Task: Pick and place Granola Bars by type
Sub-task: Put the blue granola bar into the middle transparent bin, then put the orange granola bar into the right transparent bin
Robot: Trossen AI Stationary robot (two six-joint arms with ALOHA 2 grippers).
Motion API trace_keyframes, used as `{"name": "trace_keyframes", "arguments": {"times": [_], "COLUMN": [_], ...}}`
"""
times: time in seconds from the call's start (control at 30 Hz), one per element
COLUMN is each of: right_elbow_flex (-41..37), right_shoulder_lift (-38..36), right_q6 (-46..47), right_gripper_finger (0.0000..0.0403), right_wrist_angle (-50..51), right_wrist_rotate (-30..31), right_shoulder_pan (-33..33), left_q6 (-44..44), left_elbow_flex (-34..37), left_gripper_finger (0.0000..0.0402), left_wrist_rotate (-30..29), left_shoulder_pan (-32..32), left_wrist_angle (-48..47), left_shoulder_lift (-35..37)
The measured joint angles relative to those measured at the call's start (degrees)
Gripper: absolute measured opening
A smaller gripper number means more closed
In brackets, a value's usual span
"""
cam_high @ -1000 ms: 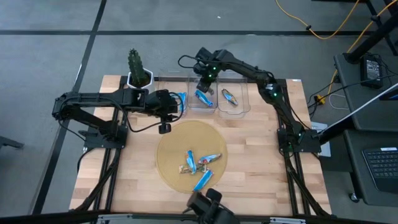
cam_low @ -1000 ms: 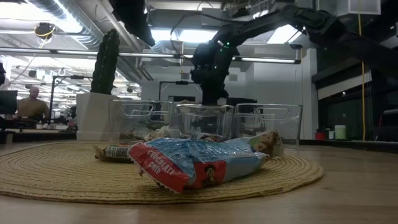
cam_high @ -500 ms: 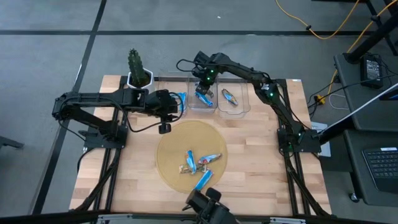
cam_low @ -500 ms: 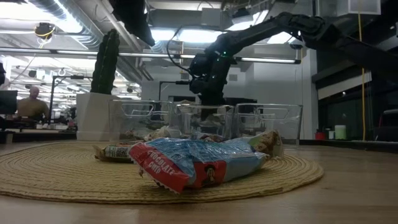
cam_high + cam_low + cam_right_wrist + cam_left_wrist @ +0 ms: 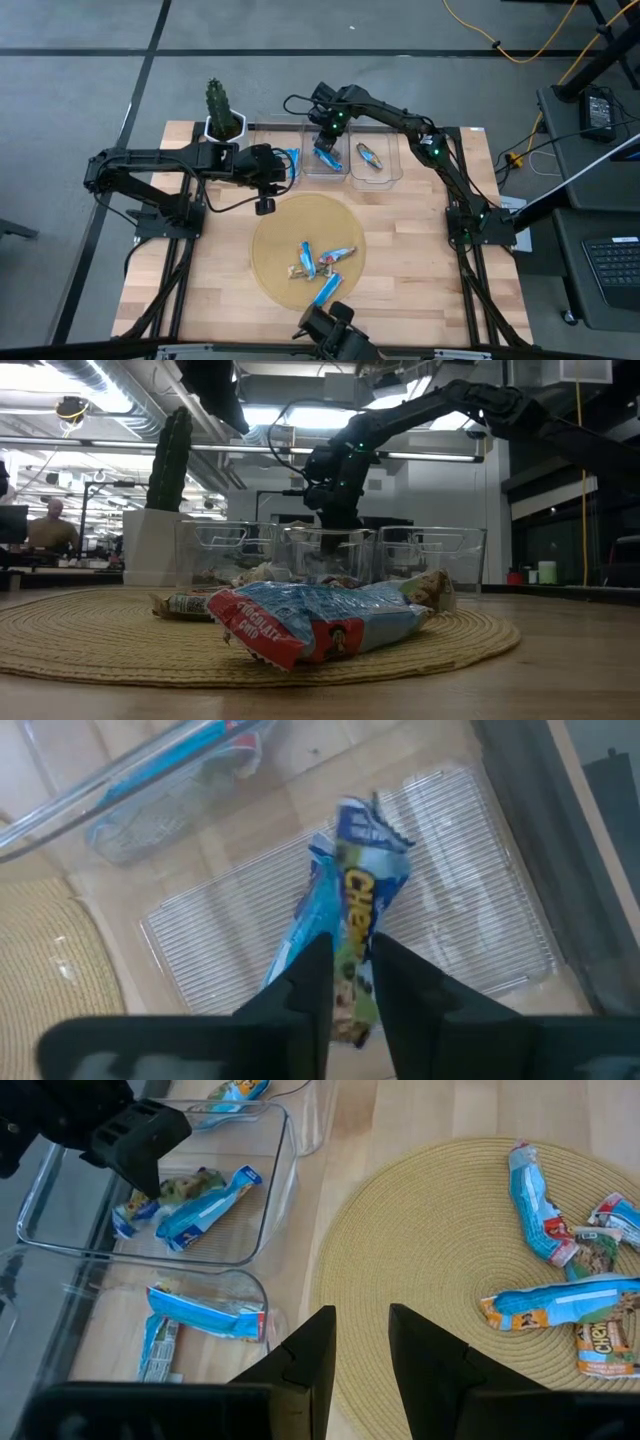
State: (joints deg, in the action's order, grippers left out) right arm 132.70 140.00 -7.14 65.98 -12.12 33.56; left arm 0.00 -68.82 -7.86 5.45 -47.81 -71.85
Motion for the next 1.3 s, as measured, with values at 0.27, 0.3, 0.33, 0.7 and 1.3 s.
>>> {"name": "trace_keyframes", "arguments": {"times": [0.27, 0.3, 0.33, 0.7, 1.3], "right_elbow_flex": [0.0, 0.0, 0.0, 0.0, -12.75], "right_shoulder_lift": [-0.92, -1.4, -1.96, -13.67, -38.45], "right_q6": [0.59, 0.5, 0.29, -2.31, 0.66], "right_gripper_finger": [0.0122, 0.0123, 0.0123, 0.0101, 0.0089], "right_wrist_angle": [0.6, 0.48, 0.63, 7.67, 7.63], "right_wrist_rotate": [0.87, 1.54, 2.2, 7.12, 6.96], "right_shoulder_pan": [0.0, 0.0, 0.0, -0.02, -11.7], "left_q6": [-0.3, -0.31, -0.31, -0.34, -5.29], "left_elbow_flex": [0.0, 0.0, 0.0, 0.0, 0.0], "left_gripper_finger": [0.0088, 0.0088, 0.0088, 0.0088, 0.0088], "left_wrist_rotate": [-0.04, -0.04, -0.04, 0.38, 0.53], "left_shoulder_pan": [0.0, 0.0, 0.0, -0.44, -6.86], "left_wrist_angle": [0.0, 0.0, 0.0, -0.4, -0.49], "left_shoulder_lift": [0.0, -0.01, -0.01, -0.02, 0.0]}}
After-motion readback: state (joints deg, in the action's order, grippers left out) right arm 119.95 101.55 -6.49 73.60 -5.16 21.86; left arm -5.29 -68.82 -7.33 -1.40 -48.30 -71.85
